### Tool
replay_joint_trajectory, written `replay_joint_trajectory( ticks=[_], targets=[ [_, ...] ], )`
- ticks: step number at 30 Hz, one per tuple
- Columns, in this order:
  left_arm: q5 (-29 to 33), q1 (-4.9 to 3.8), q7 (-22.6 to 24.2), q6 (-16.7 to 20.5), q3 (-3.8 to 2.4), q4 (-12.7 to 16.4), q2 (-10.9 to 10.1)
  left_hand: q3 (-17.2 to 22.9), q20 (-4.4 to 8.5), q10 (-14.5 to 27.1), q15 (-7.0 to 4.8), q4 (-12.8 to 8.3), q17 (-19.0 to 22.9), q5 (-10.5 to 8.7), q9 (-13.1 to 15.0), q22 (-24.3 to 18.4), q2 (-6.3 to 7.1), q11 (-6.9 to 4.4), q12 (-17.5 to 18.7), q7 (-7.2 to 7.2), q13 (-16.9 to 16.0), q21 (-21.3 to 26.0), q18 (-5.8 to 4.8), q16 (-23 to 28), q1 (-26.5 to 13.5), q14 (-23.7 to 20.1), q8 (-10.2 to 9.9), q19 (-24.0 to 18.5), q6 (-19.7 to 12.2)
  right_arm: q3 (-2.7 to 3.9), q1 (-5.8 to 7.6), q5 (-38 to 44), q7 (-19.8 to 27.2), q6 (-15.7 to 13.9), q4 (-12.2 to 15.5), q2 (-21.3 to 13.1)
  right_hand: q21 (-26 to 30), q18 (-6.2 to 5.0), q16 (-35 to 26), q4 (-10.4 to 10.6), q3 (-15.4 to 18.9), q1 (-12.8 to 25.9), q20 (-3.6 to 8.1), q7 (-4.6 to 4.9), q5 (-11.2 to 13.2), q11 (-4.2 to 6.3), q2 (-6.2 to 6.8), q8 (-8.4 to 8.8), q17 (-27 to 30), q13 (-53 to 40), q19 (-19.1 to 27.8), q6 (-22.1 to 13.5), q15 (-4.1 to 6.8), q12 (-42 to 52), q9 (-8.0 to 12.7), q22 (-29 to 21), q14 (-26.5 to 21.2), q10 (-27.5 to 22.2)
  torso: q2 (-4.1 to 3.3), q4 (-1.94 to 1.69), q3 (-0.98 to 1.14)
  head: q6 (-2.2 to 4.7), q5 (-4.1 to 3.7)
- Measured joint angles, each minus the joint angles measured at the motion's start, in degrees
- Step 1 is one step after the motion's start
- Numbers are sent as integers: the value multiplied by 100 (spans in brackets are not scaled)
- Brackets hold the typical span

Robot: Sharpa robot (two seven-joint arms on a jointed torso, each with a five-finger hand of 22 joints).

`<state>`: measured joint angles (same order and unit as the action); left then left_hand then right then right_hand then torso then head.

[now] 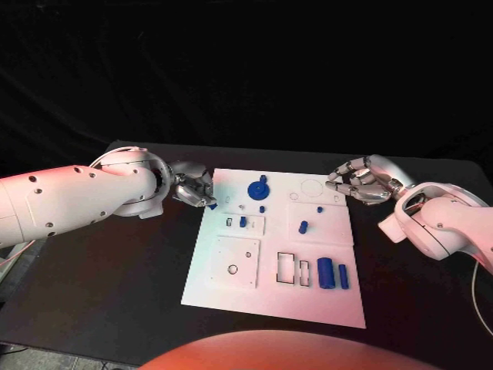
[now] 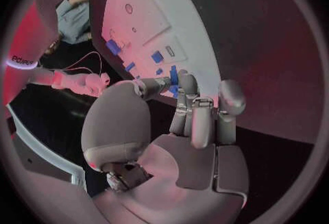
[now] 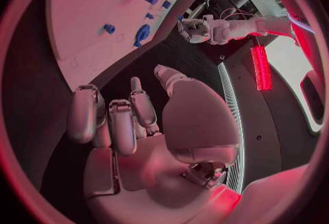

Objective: Assemble the parts on the task board

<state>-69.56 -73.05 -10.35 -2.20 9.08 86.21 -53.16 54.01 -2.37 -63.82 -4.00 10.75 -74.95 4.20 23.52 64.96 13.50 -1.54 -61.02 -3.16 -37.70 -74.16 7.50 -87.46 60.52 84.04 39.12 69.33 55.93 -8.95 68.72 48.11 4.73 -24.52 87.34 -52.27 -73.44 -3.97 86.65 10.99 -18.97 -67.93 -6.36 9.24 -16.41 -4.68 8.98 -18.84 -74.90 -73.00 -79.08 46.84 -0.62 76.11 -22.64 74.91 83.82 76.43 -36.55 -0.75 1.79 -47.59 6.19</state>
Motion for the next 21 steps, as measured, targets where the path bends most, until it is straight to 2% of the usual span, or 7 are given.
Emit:
replay_joint_trajectory(
  ticks=[1, 2, 3, 7, 9, 17, 21],
  targets=[
    [92, 18, -74, 54, 3, 35, -16, 0, 0, -35, 0, 0, 0, 0, -6, 9, 3, 9, -40, 3, -53, 0, 0, -8, -60, 0, 27, 0, 3, 0, 0, 0, -1, 0, 0, 0, 0, 0, 0, 0, 0, 0, 0, 0, 0, 0, 0, 0, 0, 0, 0, 0, 0, 0, 0, 0, 0, 0, 3, -2, 3, -4, 1],
    [203, 39, -166, 124, 6, 78, -32, 172, 6, -89, 0, -172, 0, 0, -10, 17, -4, 1, -91, 21, -119, 0, 0, -8, -114, 0, 48, 6, 21, 0, 0, 0, -3, 0, 0, 1, 0, 0, 0, 0, 0, 0, 0, 0, 0, 0, 0, 0, 0, 0, 0, 0, 0, 0, 0, 0, 0, 0, 9, -7, 4, -13, 1],
    [281, 51, -237, 176, 6, 110, -44, 229, 20, -123, 0, -229, 0, -1, -11, 27, 12, 1, -131, 21, -168, -6, 0, -8, -161, 0, 48, 20, 21, 0, 0, 0, -4, 0, 0, 2, 0, 0, 0, 0, 0, 0, 0, 0, 0, 0, 0, 0, 0, 0, 0, 0, 0, 0, 0, 0, 0, 0, 14, -9, 7, -25, 2],
    [541, 97, -497, 397, 15, 215, -64, 229, 31, -165, -3, -229, 0, -1, -20, 78, -6, -1, -206, 21, -298, -40, 1, -36, -233, -3, 127, 72, 21, 0, 1, 0, -8, 0, 0, 7, 0, 0, 0, 0, 0, 0, 0, 0, -3, 0, 0, 0, 0, 0, 0, 0, 0, 0, 0, 0, 0, 0, 26, -9, 13, -34, 5],
    [635, 125, -613, 510, 20, 256, -60, 219, 29, -207, -30, -240, 0, -1, -21, 129, -9, -1, -257, 21, -339, -98, -88, -36, -249, -10, 142, 136, 21, 0, 2, -1, -10, 0, 0, 8, 0, 0, 0, 0, 0, 0, 0, 0, -23, 0, 0, 0, 0, 0, 0, 0, 2, 0, 0, 3, 2, 0, 29, -8, 17, -38, 5],
    [823, 269, -908, 951, 35, 333, 26, 197, 61, -259, -41, -265, 1, -1, -21, 303, -9, -11, -288, 21, -369, -200, -88, -97, -321, 1, 227, 290, 21, 0, 1, -2, -14, 0, 2, 11, 0, 0, 0, 0, 0, 0, 0, 0, -23, 0, 0, 0, 0, 0, 0, 0, 22, 0, 0, 4, 22, 0, 22, -7, 15, -40, -21],
    [857, 304, -993, 1105, 38, 342, 77, 232, 75, -320, -61, -300, 1, -2, -22, 350, -6, -30, -288, 25, -336, -240, -87, -97, -369, -19, 266, 321, 24, -1, 0, -2, -15, 0, 4, 12, 0, 0, 0, 0, 0, 0, 0, 0, -56, 0, 0, 0, 0, 1, 0, 0, 22, 0, 0, 4, 22, 0, 21, -8, 13, -53, -34]
  ],
)
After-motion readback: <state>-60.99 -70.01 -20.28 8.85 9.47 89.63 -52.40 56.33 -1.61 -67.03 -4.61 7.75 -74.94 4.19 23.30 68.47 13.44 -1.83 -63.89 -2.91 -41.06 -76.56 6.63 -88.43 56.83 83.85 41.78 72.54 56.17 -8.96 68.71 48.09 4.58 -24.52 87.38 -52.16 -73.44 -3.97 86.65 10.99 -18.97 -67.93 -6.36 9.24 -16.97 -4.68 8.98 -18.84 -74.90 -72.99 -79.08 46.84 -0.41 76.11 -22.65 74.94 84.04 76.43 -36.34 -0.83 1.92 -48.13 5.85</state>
